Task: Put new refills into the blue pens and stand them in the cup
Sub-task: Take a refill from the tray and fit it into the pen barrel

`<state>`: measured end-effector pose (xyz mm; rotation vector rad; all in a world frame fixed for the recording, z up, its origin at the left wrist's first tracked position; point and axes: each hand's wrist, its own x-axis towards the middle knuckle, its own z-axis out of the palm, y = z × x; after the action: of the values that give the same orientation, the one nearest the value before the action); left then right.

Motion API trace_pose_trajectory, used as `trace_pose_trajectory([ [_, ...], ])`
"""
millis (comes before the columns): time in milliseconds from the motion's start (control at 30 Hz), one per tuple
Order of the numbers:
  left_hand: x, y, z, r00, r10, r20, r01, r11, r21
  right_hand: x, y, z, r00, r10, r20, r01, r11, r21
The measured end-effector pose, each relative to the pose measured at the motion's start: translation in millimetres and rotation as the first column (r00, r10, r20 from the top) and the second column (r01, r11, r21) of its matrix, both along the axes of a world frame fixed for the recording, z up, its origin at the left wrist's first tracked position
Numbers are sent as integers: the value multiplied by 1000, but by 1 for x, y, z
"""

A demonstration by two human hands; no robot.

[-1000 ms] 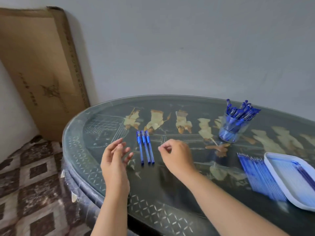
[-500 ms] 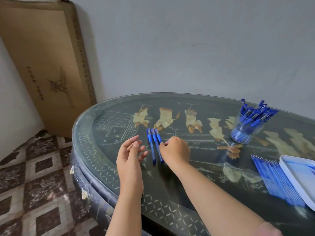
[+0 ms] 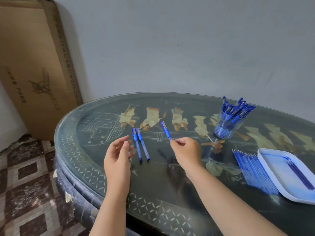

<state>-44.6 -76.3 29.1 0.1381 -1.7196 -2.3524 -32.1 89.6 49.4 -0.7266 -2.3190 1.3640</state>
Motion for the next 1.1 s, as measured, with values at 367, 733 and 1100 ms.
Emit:
trace_pose_trajectory([
  [367, 42, 74, -7, 785, -599, -156, 218, 503, -836, 121, 97, -21, 977, 207, -43, -182, 928, 326],
  [733, 59, 91, -7, 796, -604, -40, 339, 499, -798, 130, 99, -43, 973, 218, -80, -109, 733, 672],
  [1100, 60, 92, -2, 778, -626, 57, 433, 467, -771, 133, 96, -42, 936, 258, -238, 30, 617, 786],
])
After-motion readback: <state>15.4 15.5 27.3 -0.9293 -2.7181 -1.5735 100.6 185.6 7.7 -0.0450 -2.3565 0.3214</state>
